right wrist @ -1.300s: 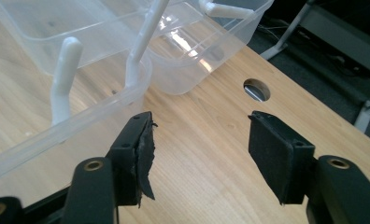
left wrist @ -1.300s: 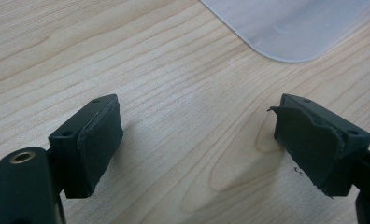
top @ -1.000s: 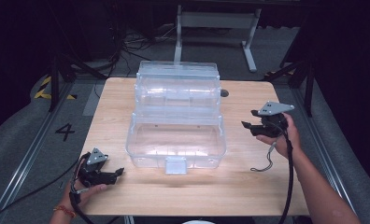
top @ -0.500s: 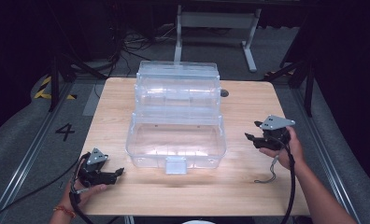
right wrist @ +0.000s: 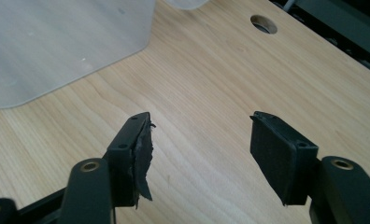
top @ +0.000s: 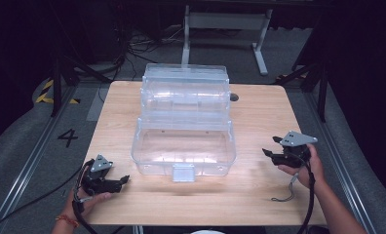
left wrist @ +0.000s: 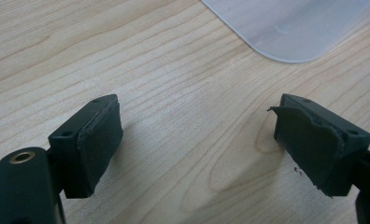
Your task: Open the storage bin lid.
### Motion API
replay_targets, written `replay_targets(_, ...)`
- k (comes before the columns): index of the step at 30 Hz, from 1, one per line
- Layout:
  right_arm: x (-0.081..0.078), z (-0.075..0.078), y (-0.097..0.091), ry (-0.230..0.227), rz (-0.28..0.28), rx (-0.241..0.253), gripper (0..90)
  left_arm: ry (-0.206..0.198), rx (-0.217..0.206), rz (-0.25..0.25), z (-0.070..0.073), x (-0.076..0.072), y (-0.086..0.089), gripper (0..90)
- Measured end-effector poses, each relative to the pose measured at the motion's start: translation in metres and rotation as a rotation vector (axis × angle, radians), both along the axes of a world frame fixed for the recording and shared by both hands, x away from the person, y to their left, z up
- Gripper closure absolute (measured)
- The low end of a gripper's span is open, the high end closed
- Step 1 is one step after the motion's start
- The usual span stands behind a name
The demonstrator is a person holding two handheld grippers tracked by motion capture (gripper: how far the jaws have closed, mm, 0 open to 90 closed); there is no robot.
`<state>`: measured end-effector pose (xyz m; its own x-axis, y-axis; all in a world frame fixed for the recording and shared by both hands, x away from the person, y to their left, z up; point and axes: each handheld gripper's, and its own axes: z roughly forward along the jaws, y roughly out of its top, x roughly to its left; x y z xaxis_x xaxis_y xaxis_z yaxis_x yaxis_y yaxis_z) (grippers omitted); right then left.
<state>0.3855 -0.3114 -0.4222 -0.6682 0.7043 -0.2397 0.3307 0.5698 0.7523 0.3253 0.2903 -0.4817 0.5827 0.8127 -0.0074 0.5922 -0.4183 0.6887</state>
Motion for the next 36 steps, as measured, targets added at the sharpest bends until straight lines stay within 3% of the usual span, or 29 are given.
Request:
replay_targets(7,-0.014,-0.018,-0.022,0.001,-0.057,0.049,38.4,0.002,-0.002,0.000,0.000,0.000,0.000,15.6)
replay_targets(15,-0.025,-0.039,-0.043,0.055,-0.111,0.097,34.4,0.005,0.001,-0.011,0.000,0.001,0.000,15.1)
replay_targets(25,-0.044,-0.059,-0.050,0.114,-0.124,0.047,24.9,0.005,-0.004,-0.021,0.000,0.002,0.000,15.0)
replay_targets(27,-0.046,-0.060,-0.051,0.108,-0.128,0.063,24.8,0.006,-0.002,-0.024,0.000,0.003,0.000,14.9)
replay_targets(29,-0.050,-0.064,-0.056,0.122,-0.129,0.114,24.7,0.004,-0.004,-0.019,0.000,0.002,0.000,14.7)
replay_targets(32,-0.048,-0.064,-0.061,0.186,-0.136,0.161,22.5,0.002,0.001,-0.020,0.000,0.002,0.000,14.5)
replay_targets(36,-0.048,-0.064,-0.062,0.194,-0.139,0.165,22.1,0.002,0.002,-0.019,0.000,0.002,0.000,14.3)
